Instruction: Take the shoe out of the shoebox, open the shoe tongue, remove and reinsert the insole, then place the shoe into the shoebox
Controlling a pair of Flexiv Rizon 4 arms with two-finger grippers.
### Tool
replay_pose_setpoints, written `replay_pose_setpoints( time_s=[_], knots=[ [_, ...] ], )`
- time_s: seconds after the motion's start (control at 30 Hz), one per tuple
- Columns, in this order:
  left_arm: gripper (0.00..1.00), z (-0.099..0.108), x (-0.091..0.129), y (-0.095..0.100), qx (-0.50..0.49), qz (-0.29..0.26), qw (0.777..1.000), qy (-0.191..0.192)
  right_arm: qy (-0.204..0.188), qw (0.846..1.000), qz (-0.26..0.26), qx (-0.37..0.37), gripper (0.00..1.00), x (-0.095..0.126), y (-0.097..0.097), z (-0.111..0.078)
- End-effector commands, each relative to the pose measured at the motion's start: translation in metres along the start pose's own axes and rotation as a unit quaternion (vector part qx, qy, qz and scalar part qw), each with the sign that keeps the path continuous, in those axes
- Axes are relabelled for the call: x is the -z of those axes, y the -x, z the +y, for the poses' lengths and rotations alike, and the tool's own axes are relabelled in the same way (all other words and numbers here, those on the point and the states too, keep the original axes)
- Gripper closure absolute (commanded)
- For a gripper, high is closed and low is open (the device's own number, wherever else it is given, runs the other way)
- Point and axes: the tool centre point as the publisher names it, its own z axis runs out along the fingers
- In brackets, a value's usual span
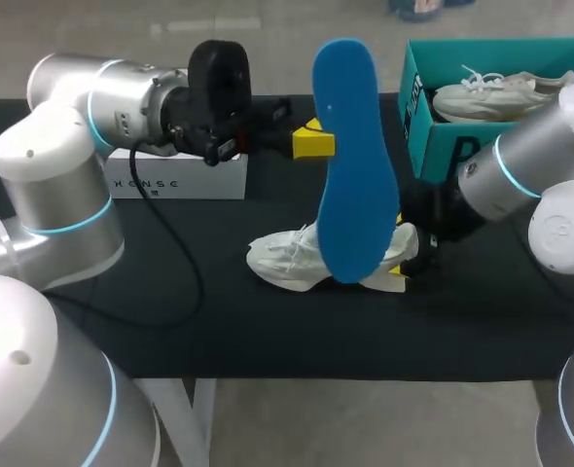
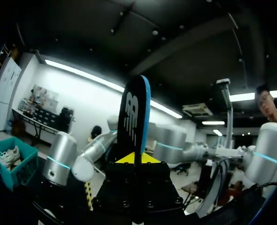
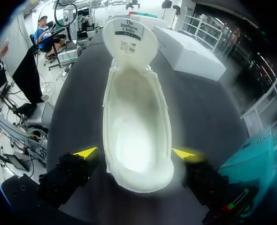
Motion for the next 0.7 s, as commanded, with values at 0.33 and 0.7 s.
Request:
replay_pose_setpoints(
  time_s=[0.33,0.7],
  knots=[
    [1.00,-0.004,0.004,-0.004,0.023,0.002,0.999,-0.024,-0.035,0.999,0.000,-0.001,0.00,-0.001,0.000,0.003],
    [1.00,-0.028,-0.007,-0.021,0.054,0.034,0.998,-0.018,-0.101,0.995,0.023,-0.008,0.00,0.017,-0.001,0.014]
  ],
)
